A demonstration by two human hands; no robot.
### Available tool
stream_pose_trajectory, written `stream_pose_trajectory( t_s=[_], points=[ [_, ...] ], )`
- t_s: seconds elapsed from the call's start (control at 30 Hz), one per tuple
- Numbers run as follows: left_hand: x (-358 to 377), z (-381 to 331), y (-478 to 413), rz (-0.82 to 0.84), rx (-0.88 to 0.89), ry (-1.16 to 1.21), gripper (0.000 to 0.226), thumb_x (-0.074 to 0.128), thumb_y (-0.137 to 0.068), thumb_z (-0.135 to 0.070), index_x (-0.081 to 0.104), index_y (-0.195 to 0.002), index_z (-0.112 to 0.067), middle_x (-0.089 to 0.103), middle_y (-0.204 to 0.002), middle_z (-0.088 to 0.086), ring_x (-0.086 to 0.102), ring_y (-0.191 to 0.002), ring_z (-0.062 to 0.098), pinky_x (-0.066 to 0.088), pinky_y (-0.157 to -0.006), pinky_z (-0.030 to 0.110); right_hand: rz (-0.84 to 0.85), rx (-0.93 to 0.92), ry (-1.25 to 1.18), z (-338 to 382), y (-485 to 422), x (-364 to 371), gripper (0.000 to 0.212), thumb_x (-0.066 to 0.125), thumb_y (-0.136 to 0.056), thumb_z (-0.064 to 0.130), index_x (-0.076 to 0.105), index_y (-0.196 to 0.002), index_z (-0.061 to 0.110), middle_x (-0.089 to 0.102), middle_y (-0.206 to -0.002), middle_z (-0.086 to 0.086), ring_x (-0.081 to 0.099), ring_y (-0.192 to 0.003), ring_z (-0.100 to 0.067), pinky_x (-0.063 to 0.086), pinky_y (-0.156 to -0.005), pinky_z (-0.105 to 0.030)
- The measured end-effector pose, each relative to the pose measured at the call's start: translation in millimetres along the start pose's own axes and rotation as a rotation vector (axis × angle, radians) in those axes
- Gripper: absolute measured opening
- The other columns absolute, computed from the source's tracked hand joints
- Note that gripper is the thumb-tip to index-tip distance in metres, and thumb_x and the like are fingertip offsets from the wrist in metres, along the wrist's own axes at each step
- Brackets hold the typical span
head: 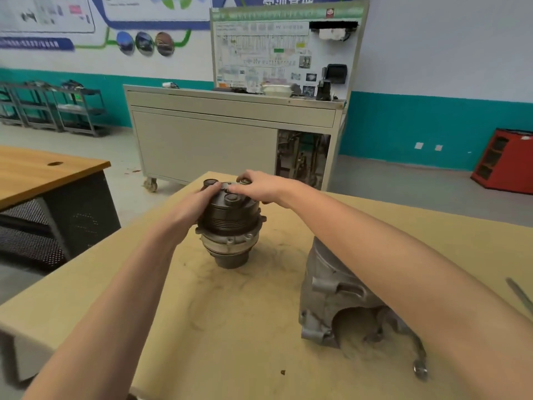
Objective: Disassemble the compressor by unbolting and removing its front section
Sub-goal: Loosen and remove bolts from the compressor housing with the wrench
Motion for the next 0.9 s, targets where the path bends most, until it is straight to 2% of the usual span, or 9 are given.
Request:
stream_pose_trajectory(
  t_s=[0.1, 0.17, 0.27, 0.4, 0.5, 0.6, 0.7, 0.77, 0.9],
  points=[
    [4.8, -2.0, 6.5, 0.039, 0.001, -0.029, 0.039, 0.043, -0.098, -0.05, 0.063, -0.116, -0.021, 0.068, -0.112, -0.001, 0.06, -0.094, 0.015, 0.045, -0.082, 0.032, 0.011, -0.015, 0.014, -4.8, 11.2, -3.7, 0.056, 0.047, -0.095, 0.044, 0.035, -0.142, 0.015, 0.039, -0.146, -0.008, 0.038, -0.131, -0.024, 0.035, -0.099, -0.033],
    [11.2, -1.3, 12.3, 0.061, -0.009, -0.037, 0.041, 0.041, -0.098, -0.052, 0.064, -0.113, -0.021, 0.068, -0.111, -0.001, 0.059, -0.092, 0.016, 0.045, -0.083, 0.032, 0.001, -0.031, 0.047, -9.2, 24.8, -6.3, 0.053, 0.043, -0.098, 0.04, 0.034, -0.143, 0.013, 0.036, -0.148, -0.007, 0.035, -0.134, -0.023, 0.03, -0.103, -0.03],
    [19.2, -1.1, 19.6, 0.079, 0.0, -0.076, 0.046, 0.038, -0.098, -0.054, 0.065, -0.116, -0.021, 0.069, -0.112, -0.001, 0.061, -0.103, 0.022, 0.045, -0.094, 0.038, -0.035, -0.048, 0.069, -17.7, 47.3, -10.9, 0.052, 0.039, -0.1, 0.037, 0.032, -0.146, 0.014, 0.035, -0.149, -0.003, 0.032, -0.136, -0.02, 0.028, -0.099, -0.024],
    [22.8, -0.7, 31.1, 0.132, 0.011, -0.113, 0.045, 0.041, -0.095, -0.058, 0.067, -0.109, -0.025, 0.074, -0.101, -0.007, 0.069, -0.092, 0.016, 0.049, -0.076, 0.031, -0.034, -0.064, 0.123, -25.0, 69.9, -13.5, 0.052, 0.038, -0.1, 0.037, 0.031, -0.146, 0.013, 0.034, -0.15, -0.002, 0.031, -0.137, -0.019, 0.026, -0.102, -0.023],
    [25.9, 1.6, 40.9, 0.218, -0.003, -0.084, 0.047, 0.044, -0.087, -0.062, 0.068, -0.105, -0.025, 0.075, -0.097, -0.01, 0.071, -0.088, 0.009, 0.048, -0.077, 0.03, 0.084, -0.082, 0.146, -31.4, 90.2, -21.1, 0.063, 0.035, -0.097, 0.052, 0.02, -0.149, 0.02, 0.025, -0.154, 0.006, 0.025, -0.14, -0.013, 0.019, -0.099, -0.019],
    [34.5, -0.5, 46.3, 0.279, -0.006, -0.058, 0.054, 0.047, -0.076, -0.064, 0.069, -0.101, -0.022, 0.076, -0.096, -0.008, 0.071, -0.087, 0.007, 0.047, -0.08, 0.029, 0.234, -0.094, 0.284, -52.3, 121.9, -46.7, 0.085, 0.035, -0.083, 0.07, 0.003, -0.15, 0.03, 0.01, -0.156, 0.013, 0.014, -0.142, -0.007, 0.01, -0.107, -0.021],
    [41.7, -3.4, 47.6, 0.286, 0.0, -0.039, 0.053, 0.049, -0.074, -0.062, 0.07, -0.097, -0.019, 0.076, -0.094, -0.005, 0.071, -0.084, 0.008, 0.047, -0.082, 0.031, 0.346, 0.014, 0.527, -87.0, 157.5, -61.7, 0.105, 0.04, -0.062, 0.081, -0.003, -0.148, 0.038, -0.001, -0.157, 0.013, 0.003, -0.143, -0.011, 0.006, -0.112, -0.03],
    [42.0, -3.7, 45.3, 0.285, 0.003, -0.059, 0.055, 0.048, -0.074, -0.063, 0.07, -0.099, -0.019, 0.076, -0.095, -0.005, 0.071, -0.086, 0.009, 0.047, -0.086, 0.033, 0.382, 0.051, 0.564, -100.9, 173.9, -56.1, 0.109, 0.044, -0.057, 0.081, -0.008, -0.145, 0.044, -0.009, -0.155, 0.015, -0.004, -0.143, -0.013, 0.005, -0.114, -0.037],
    [40.8, -2.5, 44.3, 0.287, 0.008, -0.061, 0.056, 0.048, -0.074, -0.062, 0.07, -0.099, -0.018, 0.076, -0.096, -0.003, 0.072, -0.085, 0.01, 0.047, -0.086, 0.034, 0.308, 0.046, 0.507, -105.4, 185.2, -53.9, 0.103, 0.049, -0.063, 0.077, -0.004, -0.145, 0.045, -0.008, -0.154, 0.016, -0.007, -0.142, -0.012, 0.005, -0.114, -0.04]
  ],
)
Point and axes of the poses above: each hand's wrist, its own y-axis away from the middle knuckle, its own x-axis out of the palm, z = x × y, the point moved 3 cm from there along -y, towards the middle knuckle
